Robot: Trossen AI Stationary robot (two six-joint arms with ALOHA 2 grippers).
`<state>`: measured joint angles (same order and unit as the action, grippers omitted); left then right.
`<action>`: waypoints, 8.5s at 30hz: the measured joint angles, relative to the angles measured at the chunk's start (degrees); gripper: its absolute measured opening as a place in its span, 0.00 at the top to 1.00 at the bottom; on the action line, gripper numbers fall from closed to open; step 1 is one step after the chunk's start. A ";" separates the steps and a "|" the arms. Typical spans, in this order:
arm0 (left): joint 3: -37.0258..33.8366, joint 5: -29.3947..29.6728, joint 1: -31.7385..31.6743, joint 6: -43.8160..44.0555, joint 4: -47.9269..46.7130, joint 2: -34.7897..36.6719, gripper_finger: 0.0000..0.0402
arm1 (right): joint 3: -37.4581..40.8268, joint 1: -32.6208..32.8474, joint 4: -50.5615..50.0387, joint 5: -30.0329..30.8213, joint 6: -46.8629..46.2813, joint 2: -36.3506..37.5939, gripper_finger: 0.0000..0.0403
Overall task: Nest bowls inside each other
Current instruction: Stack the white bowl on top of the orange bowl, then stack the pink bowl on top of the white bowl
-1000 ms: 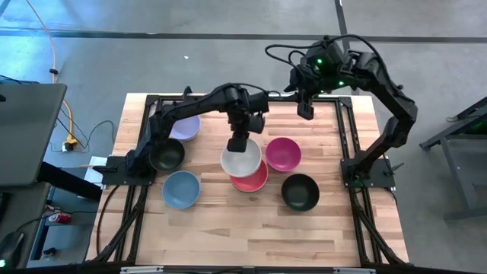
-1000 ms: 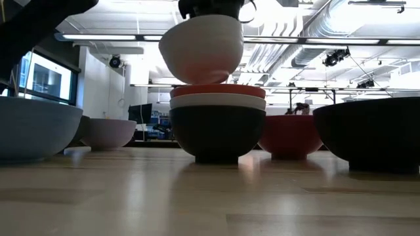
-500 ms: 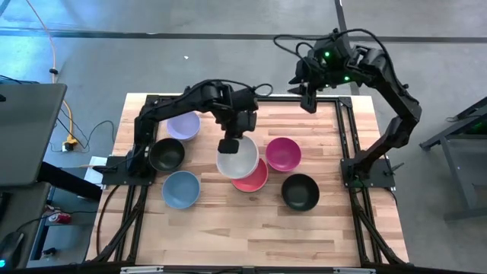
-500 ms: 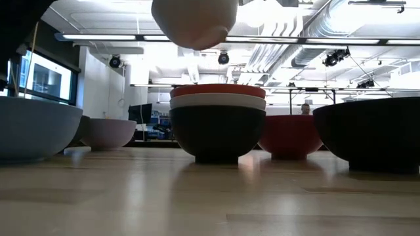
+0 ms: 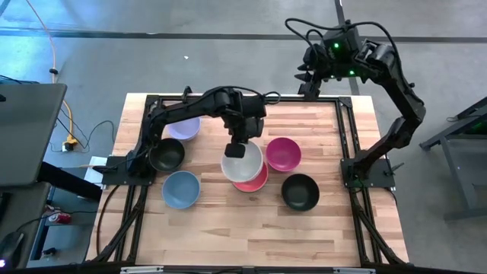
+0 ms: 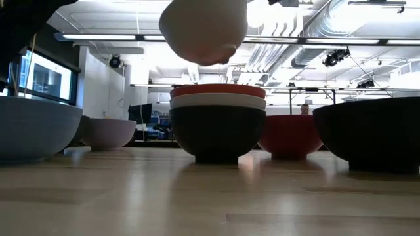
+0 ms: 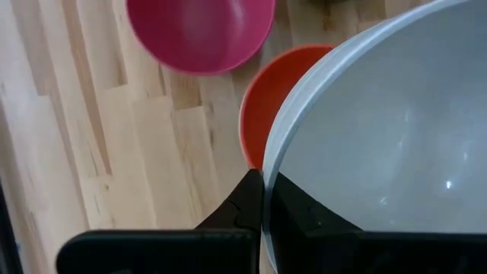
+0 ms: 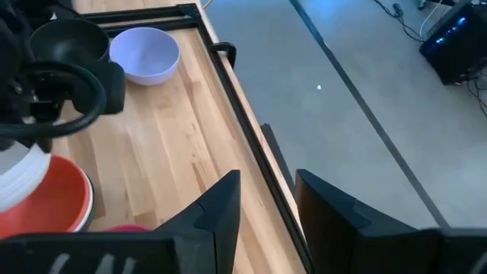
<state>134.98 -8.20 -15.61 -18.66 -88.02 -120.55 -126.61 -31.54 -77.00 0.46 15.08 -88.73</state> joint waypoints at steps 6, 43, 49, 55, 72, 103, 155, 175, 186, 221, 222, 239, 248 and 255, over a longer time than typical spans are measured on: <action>0.00 -0.43 -0.07 -0.09 1.88 -0.86 1.00 | 0.00 0.01 1.43 -0.01 0.30 0.00 0.71; 0.00 1.58 0.40 -1.00 0.34 -13.19 1.00 | 0.00 0.03 -3.16 -0.25 -1.12 -0.06 0.71; 0.02 2.39 0.24 -0.32 -0.22 -13.16 1.00 | 0.00 0.03 -3.16 -0.25 -1.12 -0.07 0.71; 0.00 0.62 0.24 0.01 -0.69 -13.16 0.92 | 0.00 0.03 -3.42 -0.32 -1.14 -0.09 0.71; 0.06 3.62 -1.09 -1.92 3.01 -9.99 0.56 | 0.00 0.07 -4.11 -2.43 -1.30 -0.09 0.71; -2.64 -3.73 -1.03 -5.09 2.42 -10.19 1.00 | 0.04 0.07 -4.89 -2.59 -1.06 -1.05 0.71; -1.27 -3.71 -26.72 -8.43 -2.00 22.08 0.64 | 46.20 -1.43 6.90 -11.80 -18.20 -3.45 0.70; -16.09 0.74 -39.55 -6.96 -1.67 26.62 0.64 | 55.15 2.97 14.24 -9.14 -27.83 -3.45 0.70; -28.88 -0.42 -46.41 -8.30 2.54 34.76 0.64 | 55.15 3.74 13.13 -7.73 -29.26 -4.30 0.70; -31.93 -6.84 -48.04 -9.32 6.13 38.53 0.64 | 58.62 4.53 19.00 -7.57 -24.86 -5.46 0.70; -31.93 -6.84 -48.04 -9.19 6.13 38.53 0.64 | 58.62 4.53 19.07 -7.57 -24.56 -5.46 0.70; -31.93 -6.84 -48.06 -9.66 6.04 38.53 0.64 | 58.17 3.36 20.28 -7.40 -23.81 -8.09 0.71; -31.93 -6.85 -48.07 -10.07 6.04 38.51 0.64 | 57.92 2.63 20.00 -7.66 -22.71 -8.09 0.78; -31.93 -6.87 -48.07 -10.07 6.06 38.51 0.64 | 57.92 2.63 20.16 -9.07 -21.93 -8.09 0.98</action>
<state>103.04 -15.07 -63.68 -28.73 -81.95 -82.04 -68.69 -28.91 -56.84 -8.61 -6.86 -96.82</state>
